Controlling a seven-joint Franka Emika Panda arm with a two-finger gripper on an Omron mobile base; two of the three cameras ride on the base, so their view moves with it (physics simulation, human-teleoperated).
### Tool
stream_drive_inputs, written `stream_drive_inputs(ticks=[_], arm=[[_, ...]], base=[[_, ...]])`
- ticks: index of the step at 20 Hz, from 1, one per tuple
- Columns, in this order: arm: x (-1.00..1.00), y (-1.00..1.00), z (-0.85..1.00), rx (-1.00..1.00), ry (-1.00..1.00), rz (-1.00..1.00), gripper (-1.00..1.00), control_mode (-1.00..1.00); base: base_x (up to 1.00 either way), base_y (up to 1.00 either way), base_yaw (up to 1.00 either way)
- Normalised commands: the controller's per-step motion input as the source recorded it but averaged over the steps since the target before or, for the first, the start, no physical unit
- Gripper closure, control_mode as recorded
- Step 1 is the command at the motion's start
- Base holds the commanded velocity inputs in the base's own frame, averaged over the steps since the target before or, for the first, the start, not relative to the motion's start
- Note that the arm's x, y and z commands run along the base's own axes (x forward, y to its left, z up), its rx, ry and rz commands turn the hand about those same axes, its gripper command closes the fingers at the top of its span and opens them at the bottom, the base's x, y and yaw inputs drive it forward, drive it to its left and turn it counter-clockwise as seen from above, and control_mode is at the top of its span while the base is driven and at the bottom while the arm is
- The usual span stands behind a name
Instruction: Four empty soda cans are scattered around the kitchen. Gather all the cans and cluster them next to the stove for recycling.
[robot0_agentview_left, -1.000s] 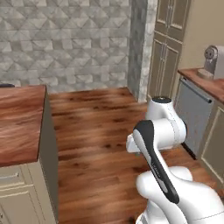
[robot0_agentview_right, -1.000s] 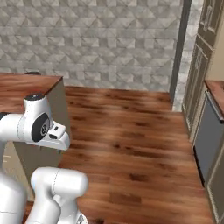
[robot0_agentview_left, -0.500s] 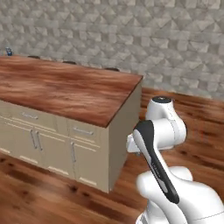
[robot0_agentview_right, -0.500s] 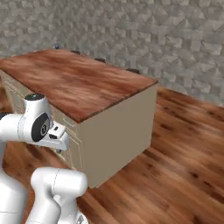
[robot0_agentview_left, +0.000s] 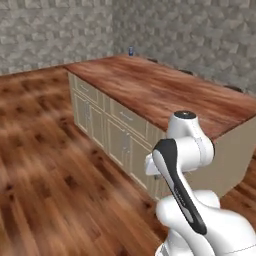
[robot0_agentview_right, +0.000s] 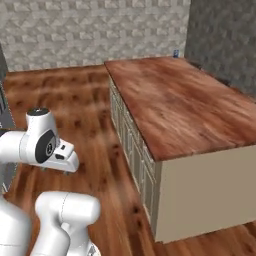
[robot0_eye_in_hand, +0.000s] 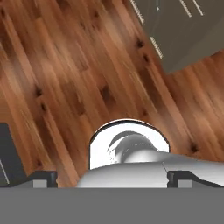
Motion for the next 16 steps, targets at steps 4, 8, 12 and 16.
stream_drive_inputs(ticks=[4, 8, 12, 16], arm=[[0.0, 0.0, 0.0, 0.0, 0.0, 0.0, -1.0, 1.0], [0.0, 0.0, 0.0, 0.0, 0.0, 0.0, -1.0, 1.0], [0.0, 0.0, 0.0, 0.0, 0.0, 0.0, -1.0, 1.0], [0.0, 0.0, 0.0, 0.0, 0.0, 0.0, -1.0, 1.0]], base=[[1.0, 0.0, 0.63], [1.0, -0.02, 0.5], [1.0, -0.26, 0.22], [1.0, -0.43, 0.05]])
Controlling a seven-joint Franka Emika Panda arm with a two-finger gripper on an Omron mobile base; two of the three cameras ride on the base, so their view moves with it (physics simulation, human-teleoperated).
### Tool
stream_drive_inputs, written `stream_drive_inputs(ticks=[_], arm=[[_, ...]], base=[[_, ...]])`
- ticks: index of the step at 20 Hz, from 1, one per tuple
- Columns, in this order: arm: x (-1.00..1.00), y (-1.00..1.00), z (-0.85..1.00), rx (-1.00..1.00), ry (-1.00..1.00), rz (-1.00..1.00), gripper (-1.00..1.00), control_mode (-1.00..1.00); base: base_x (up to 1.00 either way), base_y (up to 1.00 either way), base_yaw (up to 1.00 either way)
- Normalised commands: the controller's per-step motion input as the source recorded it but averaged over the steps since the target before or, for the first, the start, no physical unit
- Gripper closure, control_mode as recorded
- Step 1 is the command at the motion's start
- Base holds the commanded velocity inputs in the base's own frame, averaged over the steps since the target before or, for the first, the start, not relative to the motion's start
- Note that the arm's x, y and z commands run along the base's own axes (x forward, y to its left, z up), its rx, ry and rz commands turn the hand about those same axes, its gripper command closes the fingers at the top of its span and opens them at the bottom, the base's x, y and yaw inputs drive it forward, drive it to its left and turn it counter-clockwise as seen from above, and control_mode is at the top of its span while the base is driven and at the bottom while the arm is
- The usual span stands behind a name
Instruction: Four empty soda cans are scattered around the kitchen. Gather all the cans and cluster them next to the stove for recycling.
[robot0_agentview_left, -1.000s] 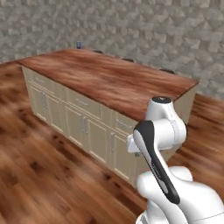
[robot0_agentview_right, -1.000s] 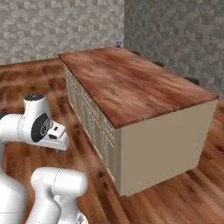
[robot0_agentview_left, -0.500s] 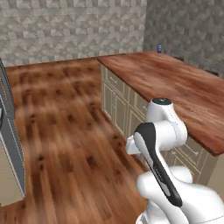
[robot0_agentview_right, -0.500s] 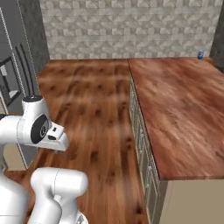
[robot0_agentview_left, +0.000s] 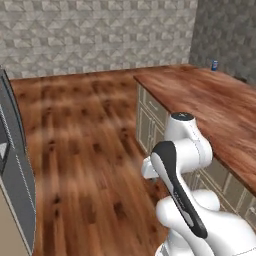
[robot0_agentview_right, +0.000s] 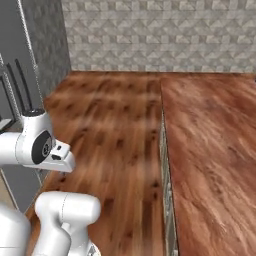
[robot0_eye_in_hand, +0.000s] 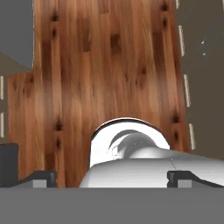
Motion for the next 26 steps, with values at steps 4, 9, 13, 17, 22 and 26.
stream_drive_inputs(ticks=[4, 9, 13, 17, 22, 26], arm=[[0.0, 0.0, 0.0, 0.0, 0.0, 0.0, -1.0, 1.0], [0.0, 0.0, 0.0, 0.0, 0.0, 0.0, -1.0, 1.0], [0.0, 0.0, 0.0, 0.0, 0.0, 0.0, -1.0, 1.0], [0.0, 0.0, 0.0, 0.0, 0.0, 0.0, -1.0, 1.0], [0.0, 0.0, 0.0, 0.0, 0.0, 0.0, -1.0, 1.0], [0.0, 0.0, 0.0, 0.0, 0.0, 0.0, -1.0, 1.0]], base=[[1.0, -0.44, 0.04], [1.0, -0.16, 0.1], [1.0, 0.0, 0.12], [1.0, 0.0, 0.09], [1.0, 0.0, 0.05], [1.0, 0.0, 0.01]])
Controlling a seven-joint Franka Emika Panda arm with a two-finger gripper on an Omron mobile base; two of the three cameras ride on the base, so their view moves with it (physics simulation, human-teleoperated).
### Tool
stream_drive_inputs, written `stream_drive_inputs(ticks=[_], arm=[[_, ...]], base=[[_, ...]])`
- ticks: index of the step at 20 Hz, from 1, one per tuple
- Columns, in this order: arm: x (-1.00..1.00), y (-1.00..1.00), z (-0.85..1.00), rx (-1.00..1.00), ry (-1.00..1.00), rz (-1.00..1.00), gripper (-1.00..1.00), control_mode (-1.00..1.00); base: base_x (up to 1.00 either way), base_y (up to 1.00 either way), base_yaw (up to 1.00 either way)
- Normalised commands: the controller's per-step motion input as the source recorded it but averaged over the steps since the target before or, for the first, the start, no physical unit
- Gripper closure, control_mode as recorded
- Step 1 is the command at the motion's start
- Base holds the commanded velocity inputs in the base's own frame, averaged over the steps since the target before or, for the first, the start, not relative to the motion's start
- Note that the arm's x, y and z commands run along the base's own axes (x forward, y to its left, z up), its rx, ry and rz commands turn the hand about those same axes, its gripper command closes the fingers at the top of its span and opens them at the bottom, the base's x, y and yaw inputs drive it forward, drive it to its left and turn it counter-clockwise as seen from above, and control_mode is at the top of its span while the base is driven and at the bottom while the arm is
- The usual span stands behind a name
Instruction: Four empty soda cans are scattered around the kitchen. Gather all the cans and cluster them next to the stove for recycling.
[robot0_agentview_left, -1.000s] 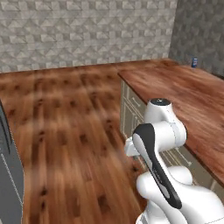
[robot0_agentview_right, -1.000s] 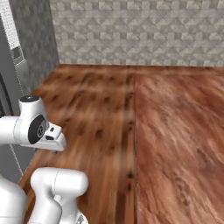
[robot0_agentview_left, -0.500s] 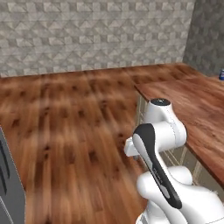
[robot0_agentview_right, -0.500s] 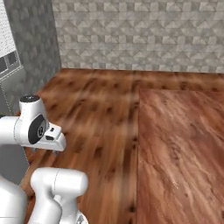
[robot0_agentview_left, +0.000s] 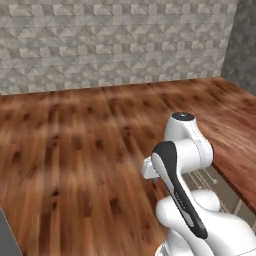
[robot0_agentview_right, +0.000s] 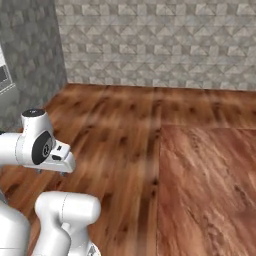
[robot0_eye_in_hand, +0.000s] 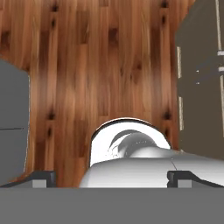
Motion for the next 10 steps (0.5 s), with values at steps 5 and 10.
stream_drive_inputs(ticks=[5, 10], arm=[[0.0, 0.0, 0.0, 0.0, 0.0, 0.0, -1.0, 1.0], [0.0, 0.0, 0.0, 0.0, 0.0, 0.0, -1.0, 1.0]], base=[[1.0, 0.0, 0.0], [1.0, 0.0, 0.0]])
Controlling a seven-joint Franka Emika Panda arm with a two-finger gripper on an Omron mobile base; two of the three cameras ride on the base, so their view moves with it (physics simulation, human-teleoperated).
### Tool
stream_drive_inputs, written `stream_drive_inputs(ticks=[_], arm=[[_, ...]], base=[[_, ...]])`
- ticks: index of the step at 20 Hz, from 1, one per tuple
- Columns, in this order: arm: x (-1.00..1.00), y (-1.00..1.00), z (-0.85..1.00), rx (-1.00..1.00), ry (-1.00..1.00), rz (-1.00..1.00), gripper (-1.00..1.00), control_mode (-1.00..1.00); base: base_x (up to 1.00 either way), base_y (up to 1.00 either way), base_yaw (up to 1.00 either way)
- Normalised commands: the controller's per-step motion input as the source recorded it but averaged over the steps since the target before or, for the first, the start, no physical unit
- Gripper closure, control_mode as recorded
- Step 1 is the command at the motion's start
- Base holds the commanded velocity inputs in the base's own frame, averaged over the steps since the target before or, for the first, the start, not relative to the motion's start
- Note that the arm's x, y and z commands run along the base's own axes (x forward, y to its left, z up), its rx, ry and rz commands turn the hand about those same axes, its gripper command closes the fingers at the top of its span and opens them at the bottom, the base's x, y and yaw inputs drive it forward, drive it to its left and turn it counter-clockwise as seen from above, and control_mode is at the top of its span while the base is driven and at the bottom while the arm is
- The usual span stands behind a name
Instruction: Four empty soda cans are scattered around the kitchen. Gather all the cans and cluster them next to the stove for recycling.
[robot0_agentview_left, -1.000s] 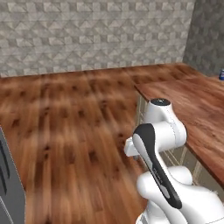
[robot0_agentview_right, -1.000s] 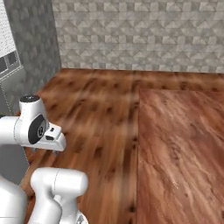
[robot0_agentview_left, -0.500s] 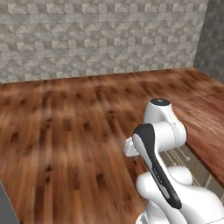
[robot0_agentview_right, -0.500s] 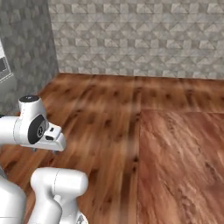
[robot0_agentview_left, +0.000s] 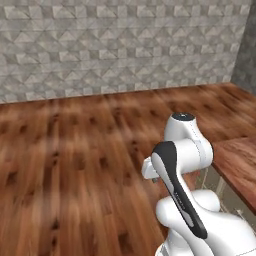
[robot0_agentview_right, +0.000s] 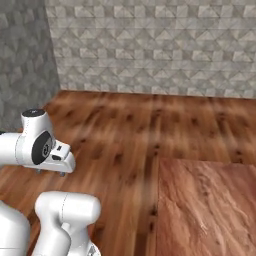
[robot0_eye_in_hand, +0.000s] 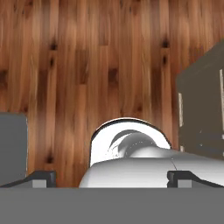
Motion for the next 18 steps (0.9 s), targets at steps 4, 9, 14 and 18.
stream_drive_inputs(ticks=[4, 9, 14, 18], arm=[[0.0, 0.0, 0.0, 0.0, 0.0, 0.0, -1.0, 1.0], [0.0, 0.0, 0.0, 0.0, 0.0, 0.0, -1.0, 1.0], [0.0, 0.0, 0.0, 0.0, 0.0, 0.0, -1.0, 1.0], [0.0, 0.0, 0.0, 0.0, 0.0, 0.0, -1.0, 1.0]], base=[[1.0, 0.01, -0.04], [1.0, 0.25, -0.29], [1.0, 0.45, -0.44], [0.64, 0.55, -0.69]])
